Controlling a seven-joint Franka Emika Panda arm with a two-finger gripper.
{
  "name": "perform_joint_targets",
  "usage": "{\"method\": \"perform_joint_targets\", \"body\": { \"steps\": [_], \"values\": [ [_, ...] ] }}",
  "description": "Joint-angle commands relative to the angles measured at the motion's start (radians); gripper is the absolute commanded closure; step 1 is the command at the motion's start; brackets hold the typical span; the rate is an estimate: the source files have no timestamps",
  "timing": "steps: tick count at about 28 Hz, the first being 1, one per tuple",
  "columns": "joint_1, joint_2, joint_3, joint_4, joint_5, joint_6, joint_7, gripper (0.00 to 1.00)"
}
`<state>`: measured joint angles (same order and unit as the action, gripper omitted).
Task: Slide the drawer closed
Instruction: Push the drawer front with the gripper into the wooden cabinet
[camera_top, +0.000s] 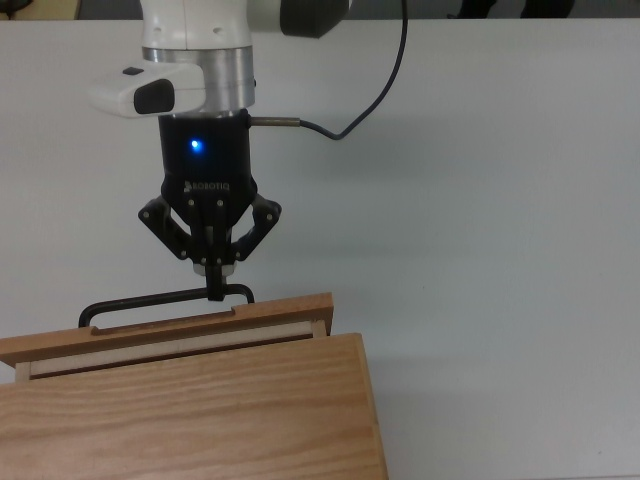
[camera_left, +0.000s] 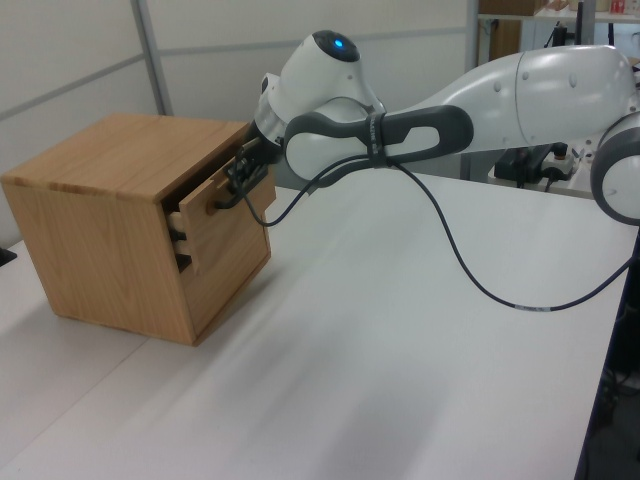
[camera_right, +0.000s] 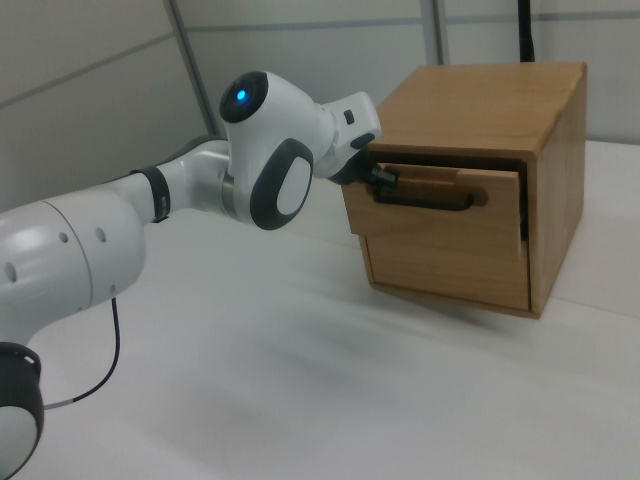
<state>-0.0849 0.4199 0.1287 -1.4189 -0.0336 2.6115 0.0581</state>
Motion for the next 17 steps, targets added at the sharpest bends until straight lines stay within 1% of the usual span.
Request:
{"method": "perform_joint_targets", "body": {
  "steps": [1,17],
  "values": [
    [0.008,0.033,-0.003,-0.005,0.024,0.113,-0.011,1.00],
    [0.014,0.118,-0.001,-0.003,0.023,0.329,-0.011,1.00]
  ]
}}
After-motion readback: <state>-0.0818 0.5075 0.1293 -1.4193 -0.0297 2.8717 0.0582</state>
